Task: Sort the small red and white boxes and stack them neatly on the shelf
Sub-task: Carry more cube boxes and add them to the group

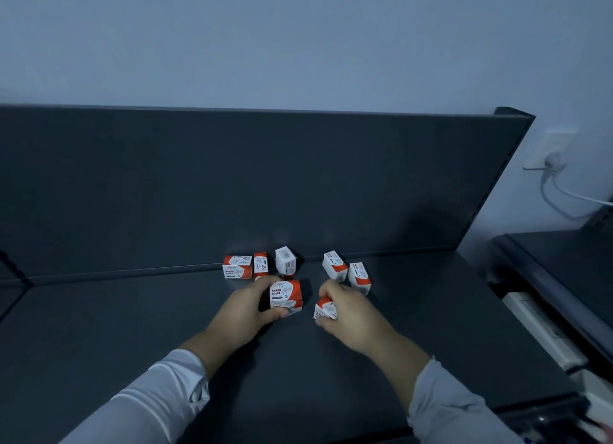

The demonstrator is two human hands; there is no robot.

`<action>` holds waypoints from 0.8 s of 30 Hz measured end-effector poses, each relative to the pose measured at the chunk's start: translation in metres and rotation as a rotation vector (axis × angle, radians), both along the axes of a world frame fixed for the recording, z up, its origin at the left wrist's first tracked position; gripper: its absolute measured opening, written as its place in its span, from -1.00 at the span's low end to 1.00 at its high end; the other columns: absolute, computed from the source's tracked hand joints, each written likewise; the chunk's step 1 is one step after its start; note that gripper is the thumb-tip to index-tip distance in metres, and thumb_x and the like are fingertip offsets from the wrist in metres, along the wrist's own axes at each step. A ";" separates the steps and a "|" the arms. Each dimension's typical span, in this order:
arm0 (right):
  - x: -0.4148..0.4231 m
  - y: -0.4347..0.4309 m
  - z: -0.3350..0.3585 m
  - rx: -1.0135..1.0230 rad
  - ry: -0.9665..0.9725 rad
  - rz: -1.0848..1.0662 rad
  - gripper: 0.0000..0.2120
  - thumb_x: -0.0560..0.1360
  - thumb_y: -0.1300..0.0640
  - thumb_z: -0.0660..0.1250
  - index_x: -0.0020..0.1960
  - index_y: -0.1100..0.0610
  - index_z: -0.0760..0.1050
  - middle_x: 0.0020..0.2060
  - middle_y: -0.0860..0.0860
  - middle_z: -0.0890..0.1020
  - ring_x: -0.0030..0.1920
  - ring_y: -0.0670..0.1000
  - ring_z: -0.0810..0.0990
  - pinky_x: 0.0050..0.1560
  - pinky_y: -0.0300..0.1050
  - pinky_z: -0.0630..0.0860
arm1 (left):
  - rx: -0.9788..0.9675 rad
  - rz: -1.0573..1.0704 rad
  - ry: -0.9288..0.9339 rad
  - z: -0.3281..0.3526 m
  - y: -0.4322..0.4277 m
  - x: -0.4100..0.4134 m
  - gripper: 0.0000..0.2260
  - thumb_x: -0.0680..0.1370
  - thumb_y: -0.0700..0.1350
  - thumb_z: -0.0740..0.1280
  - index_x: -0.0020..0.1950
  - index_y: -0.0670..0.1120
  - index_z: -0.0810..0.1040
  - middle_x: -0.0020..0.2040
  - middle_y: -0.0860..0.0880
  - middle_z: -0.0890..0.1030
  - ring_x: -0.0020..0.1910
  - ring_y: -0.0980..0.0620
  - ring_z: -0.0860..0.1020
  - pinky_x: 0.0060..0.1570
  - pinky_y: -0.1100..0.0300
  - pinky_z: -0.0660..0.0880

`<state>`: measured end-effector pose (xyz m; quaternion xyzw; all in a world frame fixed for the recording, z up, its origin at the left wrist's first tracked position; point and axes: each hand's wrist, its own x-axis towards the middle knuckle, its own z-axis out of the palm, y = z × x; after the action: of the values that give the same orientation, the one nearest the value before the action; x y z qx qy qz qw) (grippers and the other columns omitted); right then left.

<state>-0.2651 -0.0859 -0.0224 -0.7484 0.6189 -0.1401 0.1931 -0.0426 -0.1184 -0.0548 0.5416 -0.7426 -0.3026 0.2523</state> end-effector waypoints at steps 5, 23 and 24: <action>-0.010 -0.011 -0.002 0.073 -0.151 0.011 -0.71 0.52 0.08 0.40 0.23 0.04 0.51 0.06 -0.10 0.54 0.06 -0.12 0.53 0.09 -0.22 0.48 | 0.000 0.001 -0.012 0.001 0.000 0.001 -0.54 0.46 0.00 0.49 0.32 0.10 0.45 0.13 0.20 0.60 0.12 0.22 0.54 0.10 0.34 0.41; -0.047 -0.025 -0.002 -0.190 -0.414 -0.526 -0.80 0.57 0.26 0.23 0.15 0.09 0.50 0.01 -0.02 0.62 0.03 0.03 0.57 -0.10 -0.19 0.44 | 0.009 -0.010 -0.019 0.000 0.000 0.003 -0.55 0.48 -0.01 0.48 0.33 0.10 0.44 0.13 0.21 0.60 0.11 0.25 0.55 0.14 0.33 0.43; -0.045 -0.021 0.001 -0.191 -0.538 -0.480 -0.80 0.56 0.28 0.23 0.09 0.05 0.52 -0.04 -0.08 0.63 -0.01 -0.02 0.57 -0.12 -0.23 0.44 | 0.006 -0.009 -0.017 -0.001 0.000 0.003 -0.56 0.48 -0.01 0.48 0.32 0.09 0.44 0.13 0.21 0.60 0.11 0.24 0.55 0.14 0.33 0.44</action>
<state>-0.3097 -0.1073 -0.0210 -0.5330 0.6879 -0.4304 0.2399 -0.0399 -0.1188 -0.0555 0.5417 -0.7462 -0.3013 0.2429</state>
